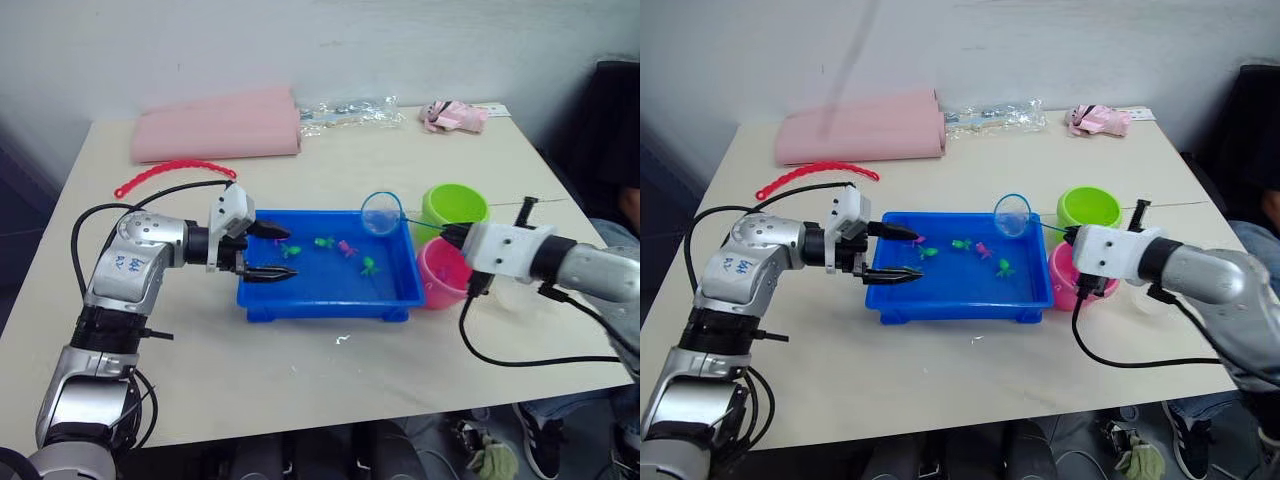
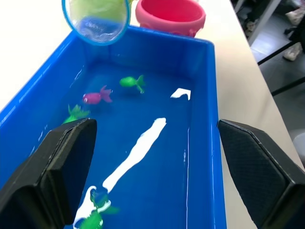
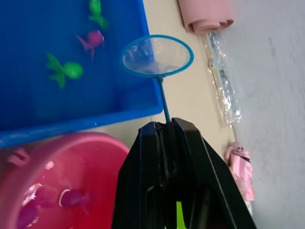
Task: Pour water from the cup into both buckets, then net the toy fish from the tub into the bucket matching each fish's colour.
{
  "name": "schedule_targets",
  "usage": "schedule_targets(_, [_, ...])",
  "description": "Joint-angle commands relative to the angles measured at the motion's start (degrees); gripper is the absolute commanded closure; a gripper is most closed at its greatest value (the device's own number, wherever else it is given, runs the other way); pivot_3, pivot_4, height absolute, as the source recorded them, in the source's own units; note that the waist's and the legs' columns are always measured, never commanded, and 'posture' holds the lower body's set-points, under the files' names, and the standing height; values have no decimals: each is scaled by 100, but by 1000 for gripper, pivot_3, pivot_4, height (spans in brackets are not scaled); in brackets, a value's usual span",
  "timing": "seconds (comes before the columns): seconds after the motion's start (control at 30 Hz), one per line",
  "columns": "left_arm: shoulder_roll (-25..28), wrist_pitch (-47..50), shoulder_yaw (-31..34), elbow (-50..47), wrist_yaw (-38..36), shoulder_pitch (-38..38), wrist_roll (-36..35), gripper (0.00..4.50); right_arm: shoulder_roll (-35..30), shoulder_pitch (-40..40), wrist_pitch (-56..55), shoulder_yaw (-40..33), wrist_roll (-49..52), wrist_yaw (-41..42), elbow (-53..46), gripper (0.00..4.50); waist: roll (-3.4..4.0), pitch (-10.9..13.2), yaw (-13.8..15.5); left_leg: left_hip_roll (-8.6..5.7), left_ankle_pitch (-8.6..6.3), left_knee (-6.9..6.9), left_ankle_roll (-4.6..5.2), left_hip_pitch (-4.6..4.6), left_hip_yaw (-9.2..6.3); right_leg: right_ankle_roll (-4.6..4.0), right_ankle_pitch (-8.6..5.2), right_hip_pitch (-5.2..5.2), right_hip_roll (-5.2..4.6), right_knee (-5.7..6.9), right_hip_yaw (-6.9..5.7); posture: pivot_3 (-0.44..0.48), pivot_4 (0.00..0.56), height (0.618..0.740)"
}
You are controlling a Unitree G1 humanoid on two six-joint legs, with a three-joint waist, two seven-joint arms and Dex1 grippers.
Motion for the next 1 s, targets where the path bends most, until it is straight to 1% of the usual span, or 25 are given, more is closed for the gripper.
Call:
schedule_targets(0.03, [97,219,238,-535,219,120,-214,100,165,-350,-535,282,-565,-123,455,4500,1,0,-1,1,0,-1,-1,0,1,0,0,-1,4,1,0,0,150,738])
schedule_targets(0.2, [249,408,365,-827,352,308,-303,100,458,-555,-1063,614,-891,-75,978,4500,1,0,-18,3,2,-2,-4,2,8,0,0,-2,9,3,3,0,150,738])
schedule_targets(0.33, [336,499,406,-943,418,351,-387,100,639,-574,-1232,679,-932,-21,1101,4500,1,0,-3,6,2,-2,-4,3,7,0,0,-2,7,5,5,0,150,738])
schedule_targets(0.47, [363,529,399,-969,452,342,-424,100,659,-603,-1481,726,-1166,-95,1173,4500,1,1,-8,5,1,-2,-4,3,8,0,0,-2,7,5,5,0,150,738])
schedule_targets(0.53, [355,529,378,-963,463,320,-434,100,695,-575,-1427,696,-1135,-19,1171,4500,1,0,-11,5,1,-2,-4,3,8,0,0,-2,7,6,6,0,150,738])
schedule_targets(0.67, [317,492,328,-905,456,268,-427,100,942,-297,-604,496,-413,431,786,4500,1,0,-5,5,1,-2,-5,3,8,0,0,-2,11,6,6,0,150,738])
schedule_targets(0.87, [249,314,223,-639,372,125,-361,100,1243,157,1832,-130,982,860,-374,4500,1,0,13,3,1,0,-5,2,7,0,0,-1,9,7,6,0,150,738])
schedule_targets(1.0, [199,139,118,-409,268,-9,-318,100,1194,362,2979,-565,1582,842,-998,4500,1,0,14,2,1,0,-4,2,4,0,0,0,8,7,4,0,150,738])
